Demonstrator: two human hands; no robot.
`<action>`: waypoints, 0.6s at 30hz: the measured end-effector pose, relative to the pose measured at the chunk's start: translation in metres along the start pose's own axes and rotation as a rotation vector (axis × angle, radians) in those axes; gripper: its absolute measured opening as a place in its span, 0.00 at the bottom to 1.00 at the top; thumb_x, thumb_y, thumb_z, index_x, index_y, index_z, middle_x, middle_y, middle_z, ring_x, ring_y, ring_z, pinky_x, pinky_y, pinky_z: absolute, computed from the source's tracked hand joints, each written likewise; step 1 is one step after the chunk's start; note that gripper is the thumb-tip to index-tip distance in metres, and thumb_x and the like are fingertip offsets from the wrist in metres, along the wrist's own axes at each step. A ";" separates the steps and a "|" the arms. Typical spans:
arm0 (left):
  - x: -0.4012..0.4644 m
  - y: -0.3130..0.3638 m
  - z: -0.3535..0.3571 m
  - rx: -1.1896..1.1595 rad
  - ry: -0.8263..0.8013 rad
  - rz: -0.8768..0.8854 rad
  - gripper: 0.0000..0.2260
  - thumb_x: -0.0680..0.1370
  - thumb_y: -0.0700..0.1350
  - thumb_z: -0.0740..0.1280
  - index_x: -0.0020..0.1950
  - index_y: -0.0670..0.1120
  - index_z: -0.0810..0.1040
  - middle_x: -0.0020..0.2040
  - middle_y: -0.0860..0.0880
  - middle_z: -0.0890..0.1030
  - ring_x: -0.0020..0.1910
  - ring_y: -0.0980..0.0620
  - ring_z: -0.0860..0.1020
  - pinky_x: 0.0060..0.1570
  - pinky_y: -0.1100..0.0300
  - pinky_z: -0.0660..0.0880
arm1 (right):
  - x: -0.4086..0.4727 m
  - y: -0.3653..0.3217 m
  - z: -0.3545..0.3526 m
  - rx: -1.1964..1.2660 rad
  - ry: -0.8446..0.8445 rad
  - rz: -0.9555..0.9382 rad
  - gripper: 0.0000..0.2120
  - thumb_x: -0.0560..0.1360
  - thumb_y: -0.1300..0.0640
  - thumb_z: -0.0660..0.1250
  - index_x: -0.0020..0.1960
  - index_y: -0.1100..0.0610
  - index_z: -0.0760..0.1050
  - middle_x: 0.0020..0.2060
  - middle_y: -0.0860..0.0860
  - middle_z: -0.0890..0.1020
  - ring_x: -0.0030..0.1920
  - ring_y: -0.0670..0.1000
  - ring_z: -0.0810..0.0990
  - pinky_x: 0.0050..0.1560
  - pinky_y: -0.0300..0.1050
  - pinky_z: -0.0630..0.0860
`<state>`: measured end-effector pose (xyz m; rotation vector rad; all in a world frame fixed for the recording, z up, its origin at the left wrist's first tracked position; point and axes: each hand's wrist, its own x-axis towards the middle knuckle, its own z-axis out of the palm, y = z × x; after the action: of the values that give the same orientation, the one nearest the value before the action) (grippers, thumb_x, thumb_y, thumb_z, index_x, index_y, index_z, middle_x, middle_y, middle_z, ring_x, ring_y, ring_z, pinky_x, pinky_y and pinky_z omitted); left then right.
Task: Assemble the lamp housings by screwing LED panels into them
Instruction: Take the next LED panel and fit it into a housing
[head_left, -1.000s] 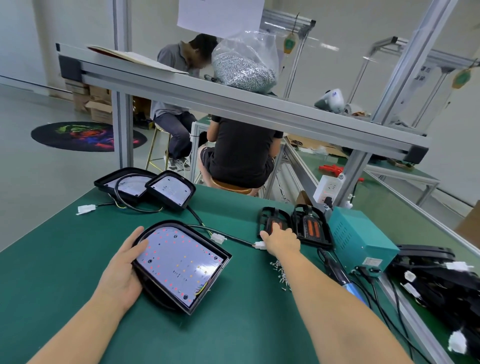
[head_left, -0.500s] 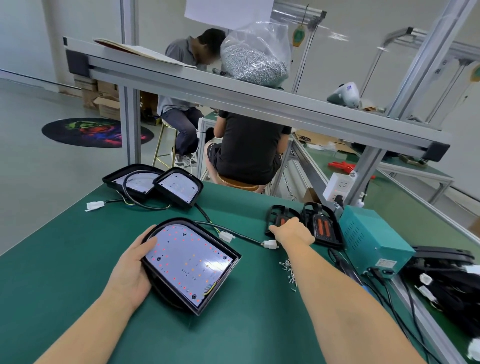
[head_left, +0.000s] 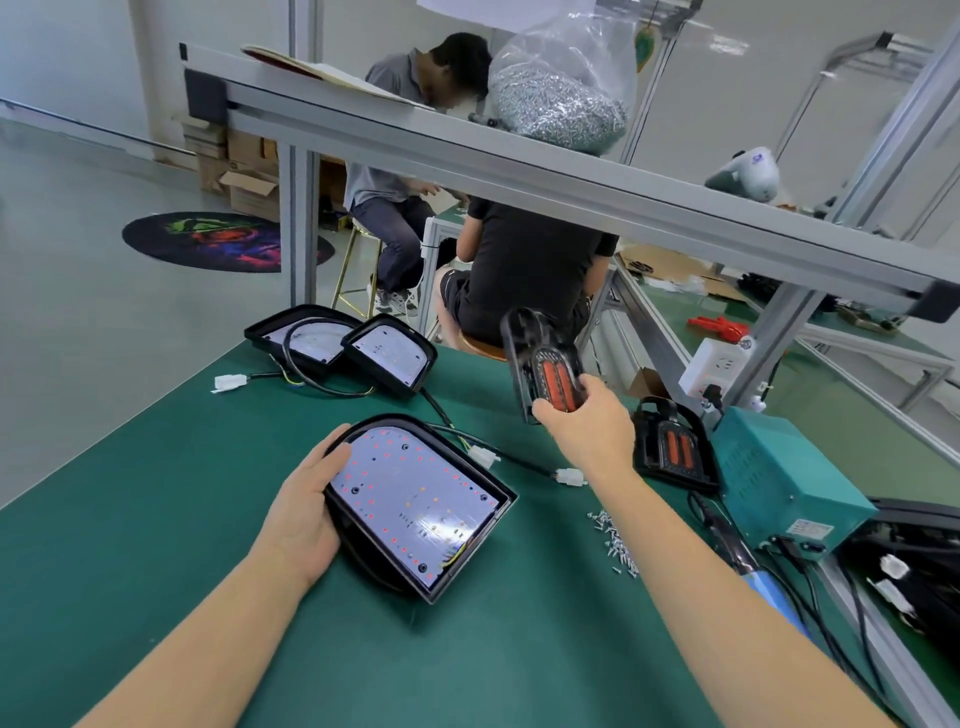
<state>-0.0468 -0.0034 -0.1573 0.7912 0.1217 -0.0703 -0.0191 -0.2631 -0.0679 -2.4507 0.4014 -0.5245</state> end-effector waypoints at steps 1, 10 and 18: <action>0.000 0.000 0.001 0.005 0.004 -0.001 0.11 0.80 0.42 0.60 0.61 0.48 0.77 0.52 0.48 0.84 0.48 0.51 0.83 0.43 0.57 0.81 | -0.015 -0.010 -0.001 0.004 -0.010 -0.078 0.18 0.64 0.39 0.68 0.47 0.50 0.74 0.41 0.48 0.79 0.45 0.54 0.78 0.42 0.47 0.73; -0.009 0.008 0.015 -0.032 0.046 -0.146 0.19 0.82 0.54 0.57 0.63 0.43 0.77 0.56 0.43 0.82 0.55 0.46 0.80 0.55 0.48 0.75 | -0.131 -0.036 0.006 -0.173 -0.129 -0.455 0.34 0.62 0.40 0.65 0.64 0.55 0.76 0.56 0.50 0.79 0.55 0.54 0.74 0.58 0.48 0.67; -0.019 -0.001 0.019 0.030 -0.003 -0.257 0.24 0.82 0.55 0.54 0.65 0.39 0.75 0.61 0.40 0.79 0.61 0.42 0.77 0.63 0.44 0.70 | -0.151 -0.016 0.001 -0.298 -0.162 -0.450 0.31 0.64 0.39 0.63 0.62 0.53 0.76 0.56 0.47 0.77 0.55 0.52 0.72 0.54 0.45 0.63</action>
<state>-0.0639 -0.0170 -0.1422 0.8019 0.2193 -0.3170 -0.1482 -0.1905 -0.1001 -2.8623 -0.1591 -0.4667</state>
